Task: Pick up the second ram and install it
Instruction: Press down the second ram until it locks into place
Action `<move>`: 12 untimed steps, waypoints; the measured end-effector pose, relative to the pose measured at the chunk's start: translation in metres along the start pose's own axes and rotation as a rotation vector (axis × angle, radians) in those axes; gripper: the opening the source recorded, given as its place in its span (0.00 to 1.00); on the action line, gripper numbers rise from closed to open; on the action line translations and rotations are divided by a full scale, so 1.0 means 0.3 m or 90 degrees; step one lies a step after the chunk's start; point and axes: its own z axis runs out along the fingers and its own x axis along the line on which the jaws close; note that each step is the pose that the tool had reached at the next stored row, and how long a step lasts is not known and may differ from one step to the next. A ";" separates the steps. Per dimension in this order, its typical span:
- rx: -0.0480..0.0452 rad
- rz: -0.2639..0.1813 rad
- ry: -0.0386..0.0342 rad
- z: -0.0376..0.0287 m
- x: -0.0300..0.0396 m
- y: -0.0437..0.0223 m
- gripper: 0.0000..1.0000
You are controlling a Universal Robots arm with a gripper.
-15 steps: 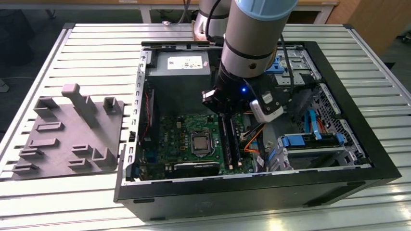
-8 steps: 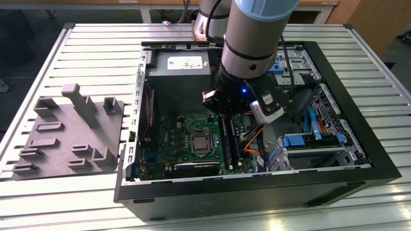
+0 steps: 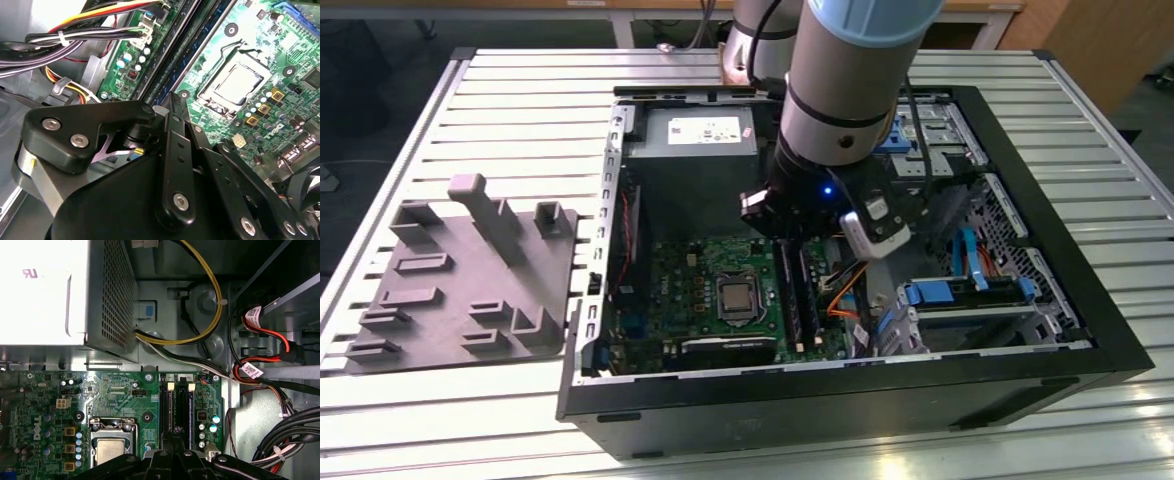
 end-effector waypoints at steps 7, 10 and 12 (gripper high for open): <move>0.0000 0.000 0.0000 0.000 0.000 -0.006 0.11; 0.0000 0.000 0.0000 -0.001 0.000 -0.009 0.11; -0.0001 0.000 0.0000 -0.001 0.000 -0.011 0.11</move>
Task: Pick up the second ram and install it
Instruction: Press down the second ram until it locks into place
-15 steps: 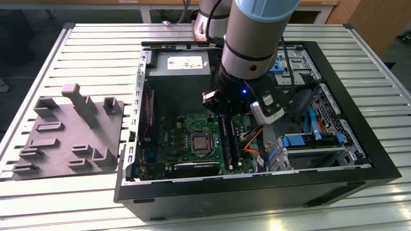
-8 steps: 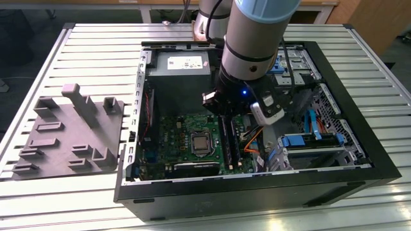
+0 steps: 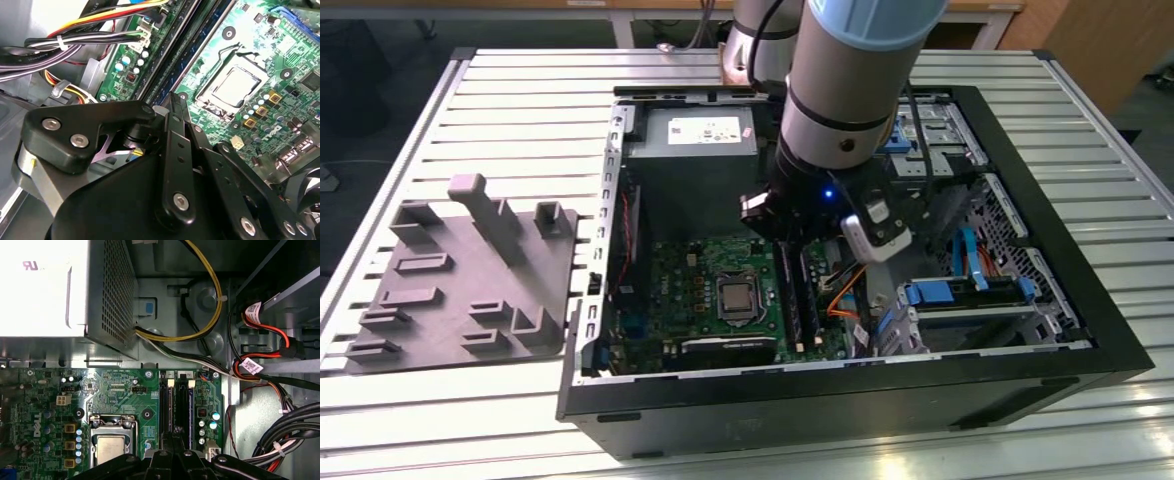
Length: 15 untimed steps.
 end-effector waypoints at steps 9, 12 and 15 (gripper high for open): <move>0.0000 0.000 0.0000 -0.001 0.000 -0.009 0.11; 0.0000 0.000 0.0000 -0.001 0.000 -0.011 0.11; 0.0000 0.000 0.0000 -0.001 0.000 -0.014 0.11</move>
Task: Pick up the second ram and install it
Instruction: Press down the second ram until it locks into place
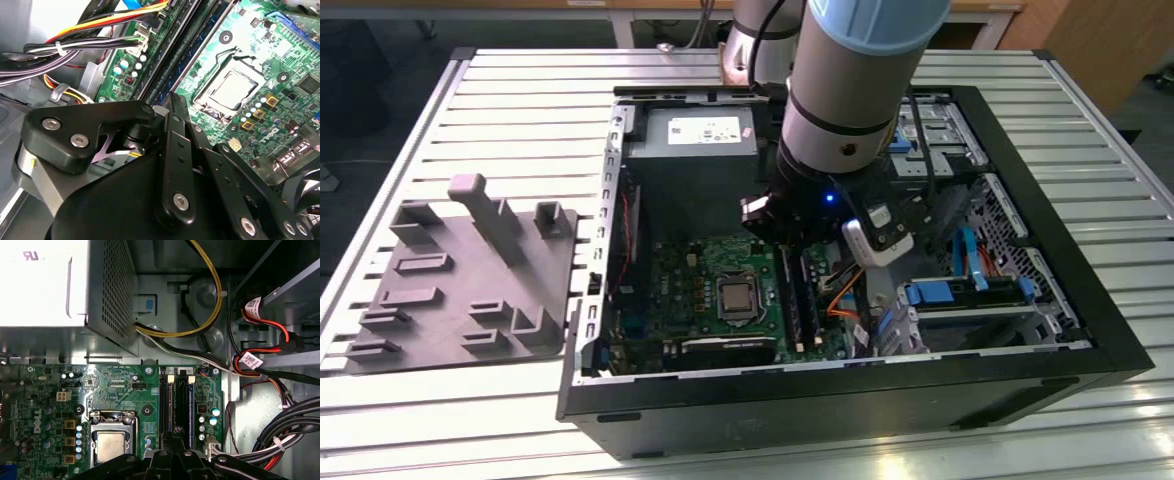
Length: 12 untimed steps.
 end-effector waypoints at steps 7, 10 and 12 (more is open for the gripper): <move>-0.0001 0.000 0.0000 0.000 0.000 -0.005 0.11; 0.0000 0.000 0.0000 0.000 0.000 -0.007 0.11; 0.0000 0.000 0.0000 -0.001 0.000 -0.008 0.11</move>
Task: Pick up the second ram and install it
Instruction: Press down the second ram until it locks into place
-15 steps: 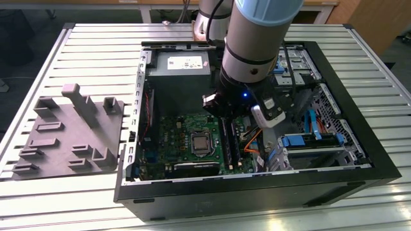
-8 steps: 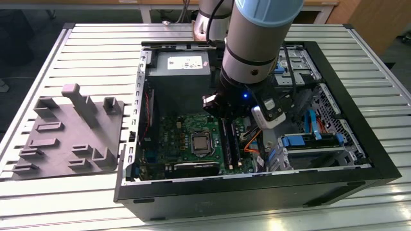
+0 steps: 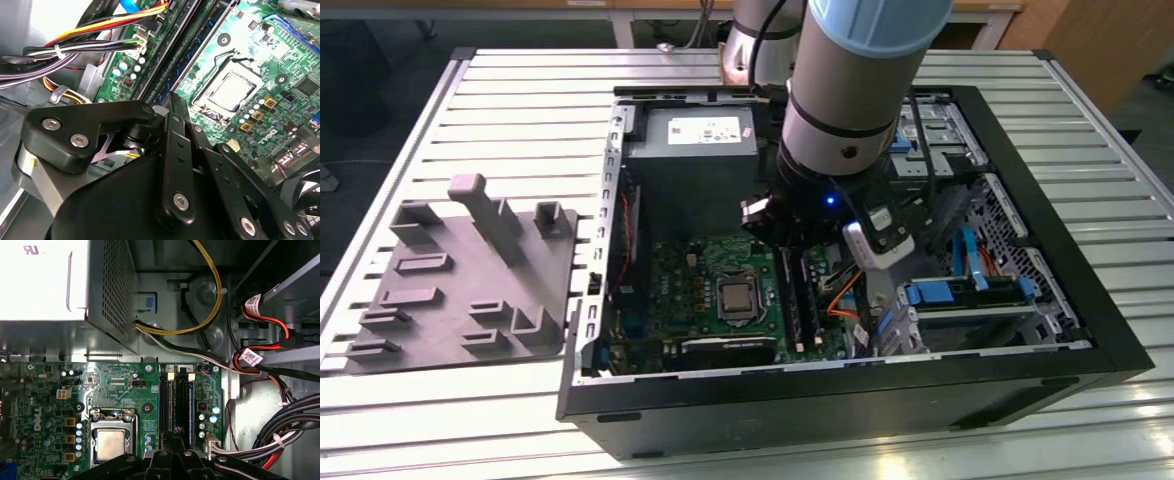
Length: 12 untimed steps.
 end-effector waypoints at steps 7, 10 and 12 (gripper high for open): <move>0.0000 0.000 0.0000 0.000 0.000 -0.006 0.11; 0.0000 0.000 0.0000 -0.001 0.000 -0.009 0.11; 0.0000 0.000 0.0000 -0.001 0.000 -0.010 0.11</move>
